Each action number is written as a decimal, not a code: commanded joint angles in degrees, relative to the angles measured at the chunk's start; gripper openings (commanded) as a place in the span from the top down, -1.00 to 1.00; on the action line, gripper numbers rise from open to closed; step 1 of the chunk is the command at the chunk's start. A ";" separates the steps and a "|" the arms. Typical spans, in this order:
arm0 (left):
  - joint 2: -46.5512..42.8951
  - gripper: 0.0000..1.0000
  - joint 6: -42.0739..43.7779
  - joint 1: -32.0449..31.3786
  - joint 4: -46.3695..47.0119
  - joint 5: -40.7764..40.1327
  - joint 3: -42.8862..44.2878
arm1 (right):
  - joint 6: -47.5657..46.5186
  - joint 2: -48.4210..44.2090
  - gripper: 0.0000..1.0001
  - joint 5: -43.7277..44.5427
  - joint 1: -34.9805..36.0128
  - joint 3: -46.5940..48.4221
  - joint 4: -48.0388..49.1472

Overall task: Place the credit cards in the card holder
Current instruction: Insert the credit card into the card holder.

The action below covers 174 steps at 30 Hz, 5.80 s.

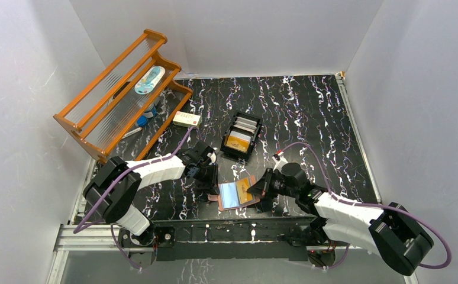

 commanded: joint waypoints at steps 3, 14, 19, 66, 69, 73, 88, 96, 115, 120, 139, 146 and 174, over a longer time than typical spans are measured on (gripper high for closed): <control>2.09 0.70 1.18 -0.39 -1.25 -2.11 -0.89 | -0.46 1.69 1.00 -1.53 -0.36 0.17 4.60; 2.37 0.67 1.01 -0.39 -0.85 -1.93 -1.08 | 0.06 5.17 1.00 -1.54 -0.48 -0.35 7.45; 3.12 0.67 1.00 -0.56 -0.46 -1.74 -1.01 | 1.66 6.47 1.00 -2.94 -0.45 -2.10 12.21; 6.40 0.67 2.18 -2.10 -0.83 -2.12 0.04 | -18.61 13.38 1.00 -5.37 -2.78 7.66 -1.07; 6.09 0.67 2.23 -2.13 -0.88 -2.60 -0.40 | -19.89 14.24 1.00 -6.43 -3.13 8.32 -1.84; 6.08 0.67 2.10 -2.15 -0.82 -2.80 -0.66 | -21.37 15.60 1.00 -7.22 -3.70 8.88 -3.10; 8.70 0.67 2.50 -2.13 -1.34 -3.67 0.60 | -22.87 14.33 1.00 -6.21 -5.87 11.48 -5.23; 8.11 0.67 2.25 -2.26 -1.34 -3.97 0.33 | -22.36 12.50 1.00 -6.44 -7.05 10.74 -5.42; 8.07 0.68 2.88 -2.32 -1.43 -4.38 0.65 | -25.05 13.91 1.00 -10.75 -9.19 11.70 -6.89; 8.20 0.68 3.03 -2.32 -1.73 -4.48 0.91 | -26.30 14.52 1.00 -11.76 -9.18 12.49 -7.04; 7.88 0.68 1.94 -2.74 -1.52 -4.12 1.04 | -11.04 17.76 1.00 -14.26 -9.16 3.88 9.27; 7.97 0.68 1.06 -3.27 -0.83 -4.10 0.82 | -9.61 16.57 0.96 -12.30 -9.05 3.17 8.03; 8.26 0.70 0.07 -4.64 -0.28 -4.06 1.13 | -13.24 15.54 0.58 3.65 3.06 14.28 -10.92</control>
